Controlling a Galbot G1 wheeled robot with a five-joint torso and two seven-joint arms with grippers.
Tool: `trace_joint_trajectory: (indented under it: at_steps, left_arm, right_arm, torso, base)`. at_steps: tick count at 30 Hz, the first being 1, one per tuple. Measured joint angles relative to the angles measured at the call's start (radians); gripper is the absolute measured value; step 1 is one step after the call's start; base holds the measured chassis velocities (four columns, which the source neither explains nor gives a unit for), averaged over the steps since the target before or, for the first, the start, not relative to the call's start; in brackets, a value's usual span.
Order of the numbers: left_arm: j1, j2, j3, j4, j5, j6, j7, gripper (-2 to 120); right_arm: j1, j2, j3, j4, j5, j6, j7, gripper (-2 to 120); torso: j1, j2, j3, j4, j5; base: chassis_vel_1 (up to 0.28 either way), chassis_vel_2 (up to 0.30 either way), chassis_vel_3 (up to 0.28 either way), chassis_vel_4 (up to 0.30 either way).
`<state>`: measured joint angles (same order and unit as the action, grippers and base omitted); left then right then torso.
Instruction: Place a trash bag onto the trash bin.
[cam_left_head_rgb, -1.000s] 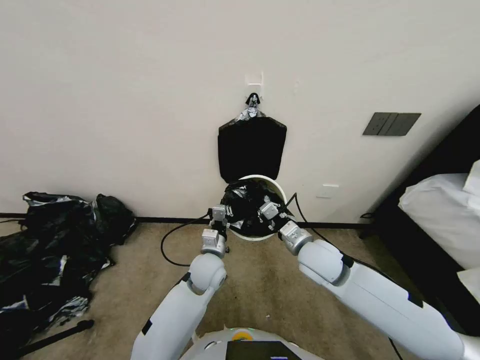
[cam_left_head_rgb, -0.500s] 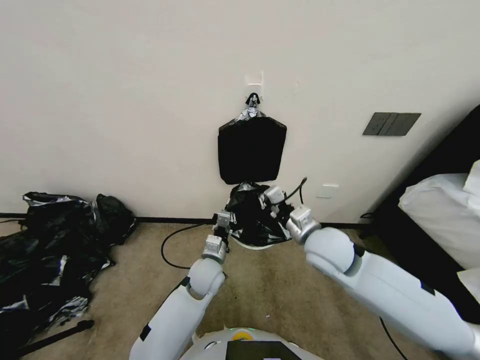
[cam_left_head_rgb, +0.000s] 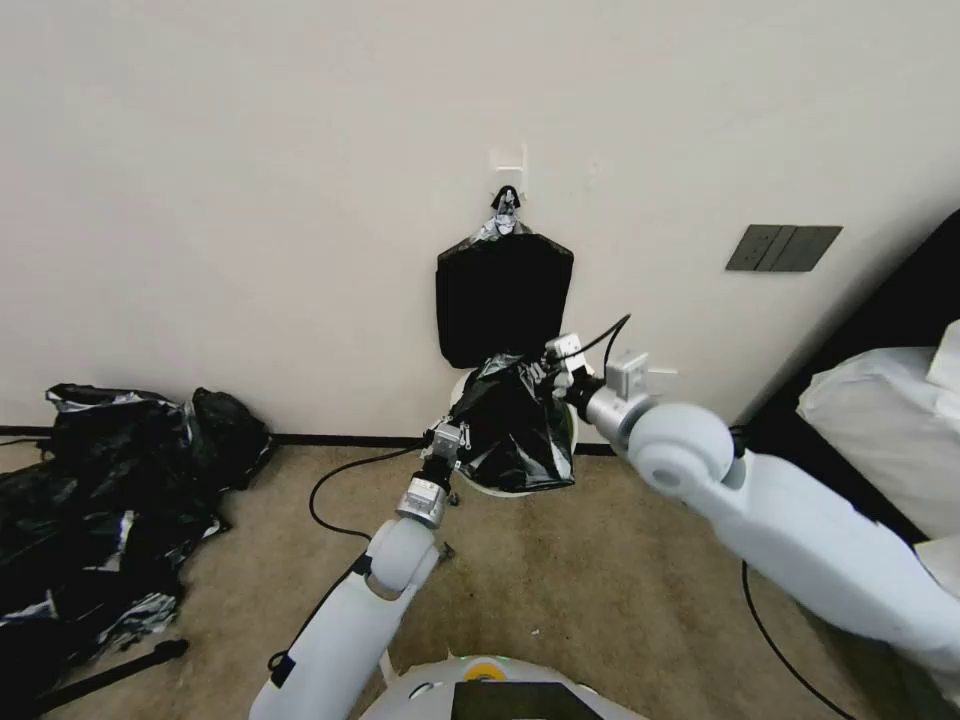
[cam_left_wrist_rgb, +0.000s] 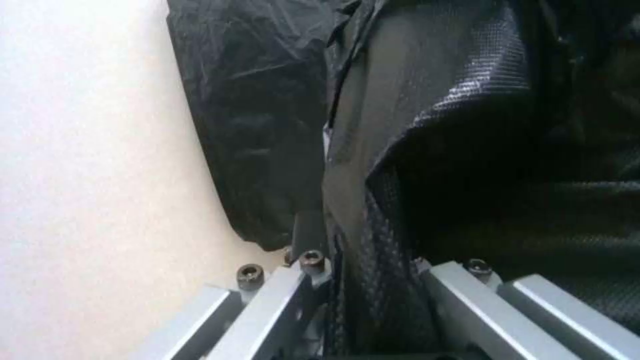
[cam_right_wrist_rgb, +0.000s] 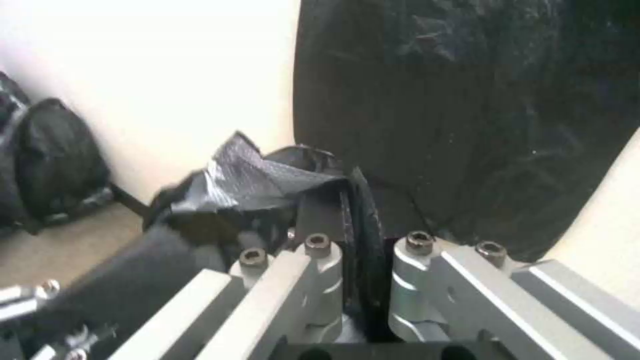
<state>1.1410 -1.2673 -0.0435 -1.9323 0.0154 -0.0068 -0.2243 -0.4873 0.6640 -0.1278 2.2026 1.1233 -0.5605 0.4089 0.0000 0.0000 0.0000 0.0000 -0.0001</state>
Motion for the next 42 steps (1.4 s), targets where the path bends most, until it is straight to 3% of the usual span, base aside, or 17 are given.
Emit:
trace_joint_trajectory:
  at_steps: [2,4,6,9,17,26,30,42]
  left_arm:
    - [0.0,0.0,0.0,0.0,0.0,-0.001,0.001,1]
    - [0.005,-0.001,-0.01,0.008,0.012,-0.037,0.023,1]
    - [0.007,-0.002,-0.013,0.01,0.015,-0.049,0.027,1]
    - [0.017,-0.007,-0.023,0.018,0.022,-0.092,0.037,1]
    - [0.024,-0.011,-0.045,0.032,0.002,-0.169,0.06,1]
    - [0.037,-0.023,-0.058,0.049,-0.101,-0.239,0.086,1]
    - [0.039,-0.023,-0.064,0.047,-0.196,-0.241,0.104,1]
    - [0.033,-0.025,-0.082,0.05,-0.355,-0.229,0.131,1]
  right_arm:
    - [0.004,0.0,0.0,-0.002,0.007,-0.001,0.001,6]
    - [0.073,-0.003,0.001,-0.045,0.143,-0.03,0.007,6]
    - [0.087,-0.005,0.001,-0.056,0.176,-0.039,0.009,6]
    - [0.13,-0.018,-0.001,-0.099,0.333,-0.068,0.02,6]
    - [0.15,-0.039,0.025,-0.166,0.558,-0.073,0.031,6]
    - [0.139,-0.059,0.058,-0.214,0.639,-0.076,0.007,6]
    - [0.12,-0.072,0.073,-0.241,0.635,-0.072,-0.062,6]
    - [0.04,-0.093,0.149,-0.272,0.614,-0.056,-0.185,6]
  torso:
    - [0.0,0.0,0.0,0.0,0.0]
    - [0.0,0.0,0.0,-0.0001,0.0001]
    - [0.0,0.0,0.0,0.0001,0.0]
    - [0.0,0.0,0.0,-0.0001,0.0001]
    - [0.0,0.0,0.0,-0.0001,0.0002]
    - [0.0,0.0,0.0,0.0,0.0]
    - [0.0,0.0,0.0,0.0,0.0001]
    - [0.0,0.0,0.0,0.0,0.0]
  base:
    - [0.0,0.0,0.0,0.0]
    - [0.0,0.0,0.0,0.0]
    - [0.0,0.0,0.0,0.0]
    - [0.0,0.0,0.0,0.0]
    - [0.0,0.0,0.0,0.0]
    - [0.0,0.0,0.0,0.0]
    - [0.0,0.0,0.0,0.0]
    - [0.0,0.0,0.0,0.0]
